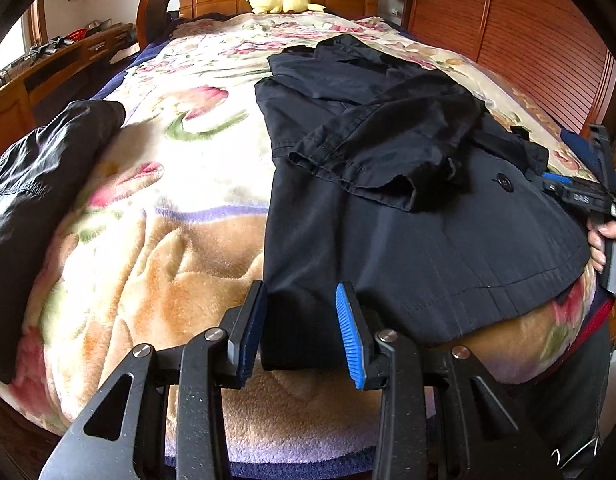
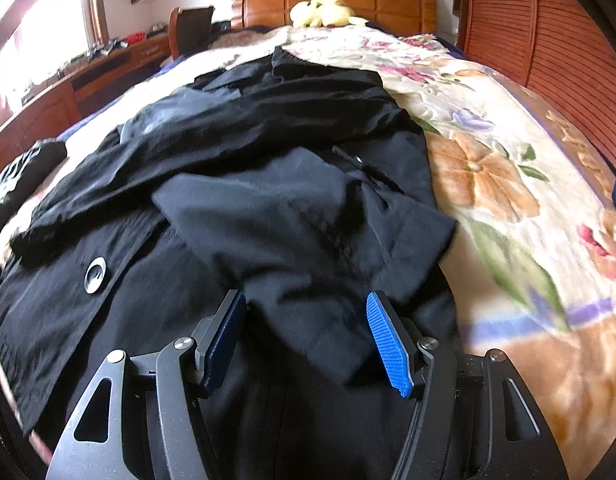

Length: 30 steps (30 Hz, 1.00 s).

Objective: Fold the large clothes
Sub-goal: 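Move both open tools to the coat hem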

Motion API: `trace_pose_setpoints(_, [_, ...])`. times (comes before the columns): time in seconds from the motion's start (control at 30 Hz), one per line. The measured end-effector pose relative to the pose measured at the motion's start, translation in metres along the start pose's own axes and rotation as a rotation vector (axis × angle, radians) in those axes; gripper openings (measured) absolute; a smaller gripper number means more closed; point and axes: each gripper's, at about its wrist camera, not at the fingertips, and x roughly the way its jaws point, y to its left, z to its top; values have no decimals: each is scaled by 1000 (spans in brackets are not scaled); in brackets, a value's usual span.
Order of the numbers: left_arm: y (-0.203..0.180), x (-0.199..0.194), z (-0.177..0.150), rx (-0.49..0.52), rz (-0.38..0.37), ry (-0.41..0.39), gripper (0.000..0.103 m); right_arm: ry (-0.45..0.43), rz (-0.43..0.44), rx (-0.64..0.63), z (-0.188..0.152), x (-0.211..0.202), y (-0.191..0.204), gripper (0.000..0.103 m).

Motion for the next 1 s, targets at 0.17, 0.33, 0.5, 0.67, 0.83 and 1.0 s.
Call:
trace_pose_setpoints(0.17, [3,-3,-7,-6,-5,-18,37,32,-48,-10,-23,-35,-21,65])
trace_pose_setpoints(0.33, [0,-1,-8,-1,7,-28,37,99,-33,38,-41,-49,-49,66])
trace_pose_setpoints(0.5, [-1,-2,-9,0,11,-27,37,75,4,59,-46,-61,-43,66])
trace_pose_setpoints(0.67, [0,-4,-10,-2,3,-26,37,77,32,18,-58,-67,-39,66])
trace_pose_setpoints(0.83, [1,-4,-11,-7,8,-31,37,65,70,63,-65,-63,-49,65])
trace_pose_setpoints(1.0, [1,-4,-12,-13,6,-32,37,36,42,47,-71,-60,-42,65])
